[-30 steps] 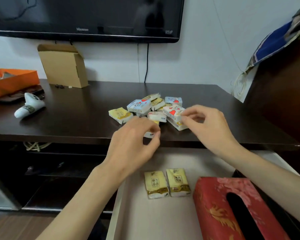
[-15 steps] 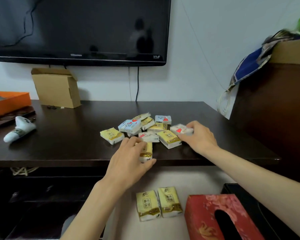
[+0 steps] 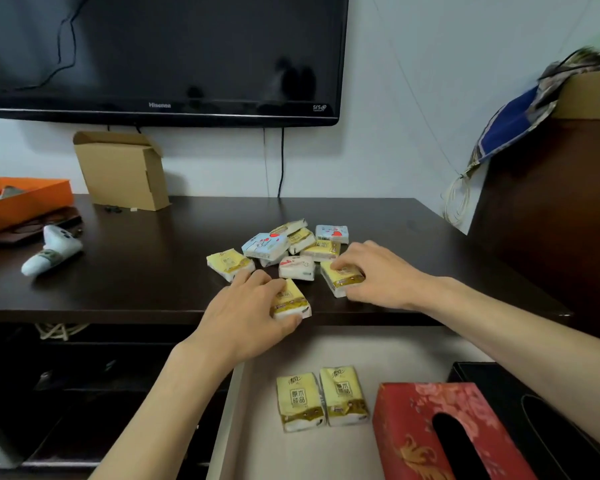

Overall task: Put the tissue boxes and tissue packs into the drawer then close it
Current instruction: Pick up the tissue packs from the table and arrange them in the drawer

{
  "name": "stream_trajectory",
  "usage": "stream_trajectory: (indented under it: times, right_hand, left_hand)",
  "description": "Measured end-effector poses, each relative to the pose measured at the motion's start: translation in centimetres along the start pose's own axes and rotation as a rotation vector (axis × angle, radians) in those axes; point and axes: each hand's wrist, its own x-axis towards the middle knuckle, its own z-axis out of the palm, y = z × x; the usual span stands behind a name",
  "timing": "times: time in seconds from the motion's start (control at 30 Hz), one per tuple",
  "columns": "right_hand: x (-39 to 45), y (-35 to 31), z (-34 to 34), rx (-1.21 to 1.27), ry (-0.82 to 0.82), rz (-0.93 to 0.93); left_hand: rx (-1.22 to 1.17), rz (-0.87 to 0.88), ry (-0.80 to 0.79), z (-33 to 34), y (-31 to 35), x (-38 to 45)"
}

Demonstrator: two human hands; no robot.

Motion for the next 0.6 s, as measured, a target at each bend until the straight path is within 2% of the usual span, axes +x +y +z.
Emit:
stream_trajectory:
  times: [0.27,0.33,0.43,0.5,0.6]
  right_hand:
    - [-2.6,-0.8,0.0,0.134,0.037,-0.037]
    - [-3.7,-1.2,-0.2,0.199,0.056,-0.065]
    - [-6.2,-2.1,-0.6,0.326,0.036,-0.063]
    - [-8.5,-2.8,-0.2,0.344,-0.038,-0.050]
    - [-12.5,-4.0,1.6,0.265,-0.130,-0.062]
  left_hand:
    - [-0.218,0.053,-0.009,-1.7,0.7,-2.6]
    - [-0.331,0.087,-0.068,-2.3,0.7,-3.4]
    - [-0.476,0.116,-0.277,-2.5,1.2,-4.9]
    - [-0.431,0.139,-0.395,-1.9,1.7,-6.2]
    - [-0.211,0.183,-0.455,-0.5,2.8,-8.1]
